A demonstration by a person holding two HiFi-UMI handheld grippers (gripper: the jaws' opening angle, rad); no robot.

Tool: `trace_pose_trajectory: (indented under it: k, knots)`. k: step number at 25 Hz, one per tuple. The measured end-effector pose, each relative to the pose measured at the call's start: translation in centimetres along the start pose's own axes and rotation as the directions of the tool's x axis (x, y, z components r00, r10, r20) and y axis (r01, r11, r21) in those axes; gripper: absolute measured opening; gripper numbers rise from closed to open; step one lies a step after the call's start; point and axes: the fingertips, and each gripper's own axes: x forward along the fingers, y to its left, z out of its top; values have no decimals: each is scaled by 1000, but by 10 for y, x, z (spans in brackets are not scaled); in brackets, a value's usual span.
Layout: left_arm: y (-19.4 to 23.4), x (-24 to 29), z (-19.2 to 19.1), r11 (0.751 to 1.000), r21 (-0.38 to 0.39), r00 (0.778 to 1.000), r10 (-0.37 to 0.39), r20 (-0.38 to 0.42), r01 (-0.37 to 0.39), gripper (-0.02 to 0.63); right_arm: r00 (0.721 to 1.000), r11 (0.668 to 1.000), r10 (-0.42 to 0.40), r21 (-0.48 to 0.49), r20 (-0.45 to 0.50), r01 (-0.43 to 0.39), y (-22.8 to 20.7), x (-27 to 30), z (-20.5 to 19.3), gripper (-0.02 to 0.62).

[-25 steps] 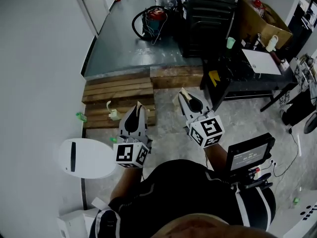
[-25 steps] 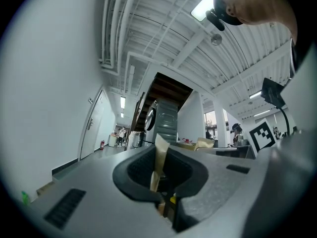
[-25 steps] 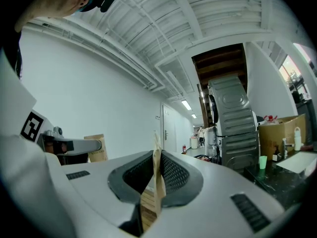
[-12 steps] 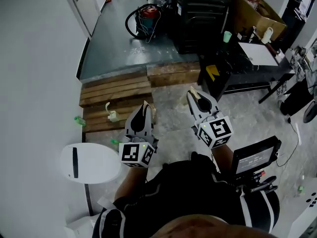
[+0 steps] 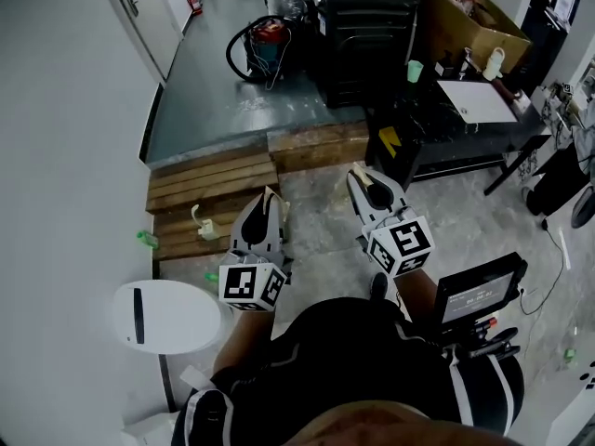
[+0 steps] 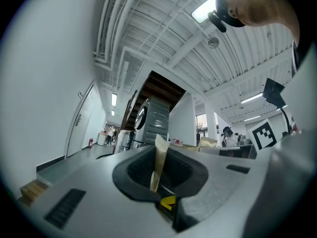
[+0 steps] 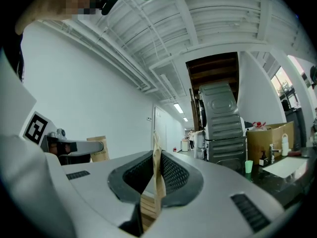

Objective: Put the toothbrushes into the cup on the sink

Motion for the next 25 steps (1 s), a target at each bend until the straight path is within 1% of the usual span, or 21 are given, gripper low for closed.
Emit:
trace_pose_trajectory:
  k: [5,7,9,11,20,25]
  knots:
    - [-14,6,-14,1000,13,999,-7,37,7,37,1000,1000,4,-23,25,-3,-15,-8,-11,46]
    - [-31,27,-14,1000,11,999,-11,34,11,37,999,1000,6,-16,31,-6,-40,-8,-5,46]
    - [-54,61,-9,1000,15,1000,-15,15,15,37,999,1000,7,-1,38,-7,-78,-5,10,46]
    - [-69,87,-8,1000,22,1000,-17,-2,17,37,999,1000,4,10,42,-4,-106,-4,19,46]
    - [-106,156,-22,999,24,999,-40,-16,40,37,999,999,-28,37,28,27,-185,-6,13,46]
    - [-121,182,-26,999,30,999,-29,-12,30,37,999,999,-25,42,42,23,-219,-6,17,46]
